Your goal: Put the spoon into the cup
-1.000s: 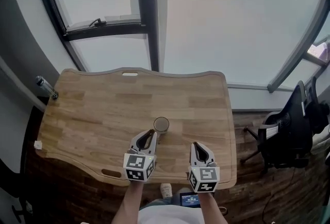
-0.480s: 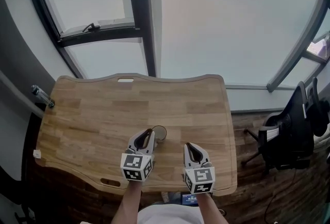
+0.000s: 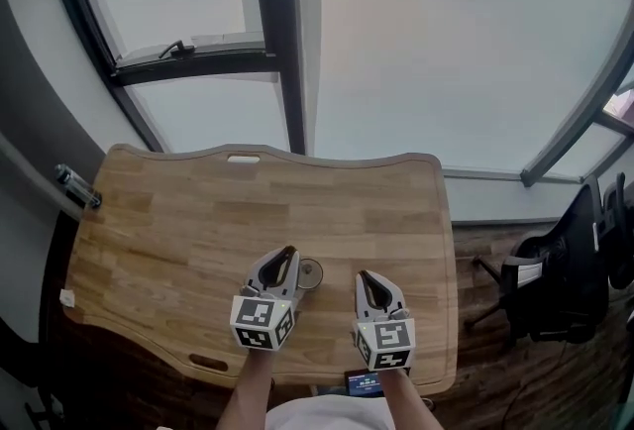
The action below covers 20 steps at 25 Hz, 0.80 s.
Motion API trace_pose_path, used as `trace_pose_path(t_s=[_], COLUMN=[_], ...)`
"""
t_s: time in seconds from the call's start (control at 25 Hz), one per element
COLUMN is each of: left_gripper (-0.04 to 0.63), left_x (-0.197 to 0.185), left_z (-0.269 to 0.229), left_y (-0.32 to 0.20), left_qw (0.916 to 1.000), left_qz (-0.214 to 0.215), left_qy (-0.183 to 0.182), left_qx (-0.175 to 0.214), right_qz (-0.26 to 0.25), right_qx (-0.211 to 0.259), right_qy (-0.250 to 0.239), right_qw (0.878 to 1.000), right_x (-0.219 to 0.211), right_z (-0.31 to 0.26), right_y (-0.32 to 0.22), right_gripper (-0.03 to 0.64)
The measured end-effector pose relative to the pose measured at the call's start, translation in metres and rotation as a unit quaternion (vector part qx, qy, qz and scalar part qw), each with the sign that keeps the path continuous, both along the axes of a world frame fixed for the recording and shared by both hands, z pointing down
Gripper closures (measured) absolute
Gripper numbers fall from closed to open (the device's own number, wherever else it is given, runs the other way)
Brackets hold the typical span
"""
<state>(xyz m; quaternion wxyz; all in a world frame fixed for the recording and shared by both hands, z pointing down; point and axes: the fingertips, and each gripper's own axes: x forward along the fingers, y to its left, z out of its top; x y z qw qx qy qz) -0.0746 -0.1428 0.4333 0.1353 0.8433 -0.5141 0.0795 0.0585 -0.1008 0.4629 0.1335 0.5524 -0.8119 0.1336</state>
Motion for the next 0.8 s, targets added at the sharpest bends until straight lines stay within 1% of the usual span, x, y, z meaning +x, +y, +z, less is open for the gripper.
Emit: trace_pose_path(t_s=[0.12,0.36,0.8], left_gripper=[0.545,0.545,0.545], left_x=[-0.001,-0.005,-0.004], left_z=[-0.003,0.020,0.036], left_y=[-0.009,-0.012,-0.010], left_qw=[1.0000,0.9998,0.9994], left_qz=[-0.003,-0.011,-0.013], left_qy=[0.006,0.001,-0.001], left_qx=[0.006,-0.017,-0.032], right_qz=[0.001,-0.001,-0.002], right_qx=[-0.004,-0.021,-0.034], right_qy=[0.001,-0.001,-0.003], right_qw=[1.000,1.000,0.999], right_x=[0.004,0.004,0.007], right_z=[0.007,0.023,0.037], right_y=[-0.010,-0.011,-0.011], right_gripper=[0.584,0.584,0.584])
